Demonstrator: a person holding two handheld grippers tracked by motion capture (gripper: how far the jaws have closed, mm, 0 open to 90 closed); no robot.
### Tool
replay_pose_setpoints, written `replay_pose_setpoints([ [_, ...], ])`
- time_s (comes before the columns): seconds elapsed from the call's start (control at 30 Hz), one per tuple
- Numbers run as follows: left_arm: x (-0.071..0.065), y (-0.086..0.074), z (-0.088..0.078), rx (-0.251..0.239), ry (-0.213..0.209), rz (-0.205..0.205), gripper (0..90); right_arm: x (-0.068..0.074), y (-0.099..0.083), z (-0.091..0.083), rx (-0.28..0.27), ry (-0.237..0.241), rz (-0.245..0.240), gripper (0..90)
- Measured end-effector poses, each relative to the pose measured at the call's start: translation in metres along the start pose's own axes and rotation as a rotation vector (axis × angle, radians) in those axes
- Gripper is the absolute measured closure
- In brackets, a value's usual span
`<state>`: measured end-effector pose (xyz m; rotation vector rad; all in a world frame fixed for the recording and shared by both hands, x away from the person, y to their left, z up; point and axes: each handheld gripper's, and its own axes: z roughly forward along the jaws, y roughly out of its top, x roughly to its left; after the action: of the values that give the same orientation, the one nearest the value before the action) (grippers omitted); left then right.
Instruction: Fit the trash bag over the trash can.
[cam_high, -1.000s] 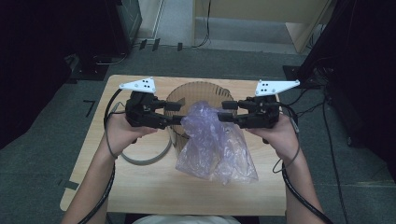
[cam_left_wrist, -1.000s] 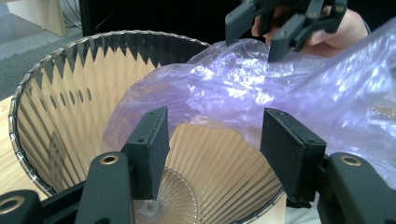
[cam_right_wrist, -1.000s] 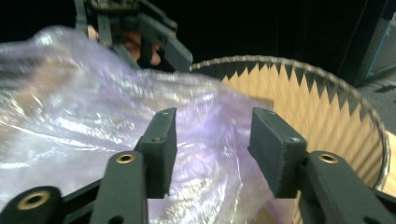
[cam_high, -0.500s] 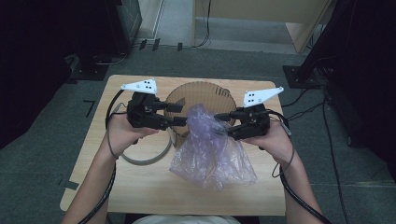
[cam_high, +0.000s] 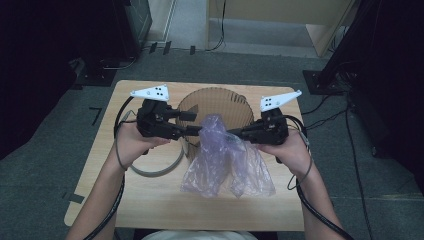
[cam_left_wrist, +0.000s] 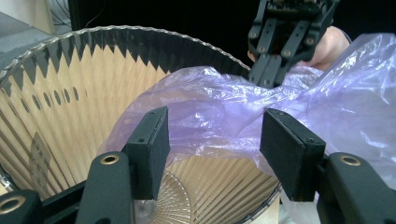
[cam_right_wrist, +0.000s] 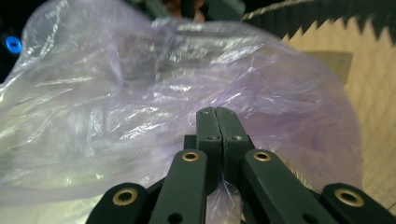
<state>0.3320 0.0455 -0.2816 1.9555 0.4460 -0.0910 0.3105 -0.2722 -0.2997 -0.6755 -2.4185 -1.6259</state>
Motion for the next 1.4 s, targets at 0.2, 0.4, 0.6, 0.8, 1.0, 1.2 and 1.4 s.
replay_pose_setpoints([
  [0.2, 0.001, 0.000, -0.001, -0.008, -0.009, 0.000, 41.6, -0.002, 0.003, -0.016, -0.079, -0.034, 0.017, 89.8],
  [0.4, -0.003, 0.000, 0.006, -0.001, -0.041, -0.001, 40.8, -0.003, 0.005, -0.023, -0.142, -0.050, 0.042, 89.8],
  [0.6, -0.007, 0.001, 0.016, 0.012, -0.069, 0.010, 37.3, 0.000, 0.009, -0.014, -0.159, -0.044, 0.047, 89.7],
  [0.8, -0.008, 0.000, 0.022, 0.007, -0.071, 0.004, 38.2, 0.008, 0.014, 0.003, -0.149, -0.023, 0.024, 89.6],
  [1.0, -0.012, 0.002, 0.019, -0.013, -0.061, 0.023, 51.1, 0.013, 0.016, 0.018, -0.122, -0.025, 0.004, 89.6],
  [1.2, -0.014, 0.002, 0.017, 0.012, -0.049, 0.012, 77.5, 0.015, 0.017, 0.024, -0.105, -0.029, -0.012, 89.7],
  [1.4, -0.012, 0.003, 0.013, 0.028, -0.062, -0.033, 88.7, 0.012, 0.017, 0.014, -0.112, -0.058, -0.006, 89.6],
])
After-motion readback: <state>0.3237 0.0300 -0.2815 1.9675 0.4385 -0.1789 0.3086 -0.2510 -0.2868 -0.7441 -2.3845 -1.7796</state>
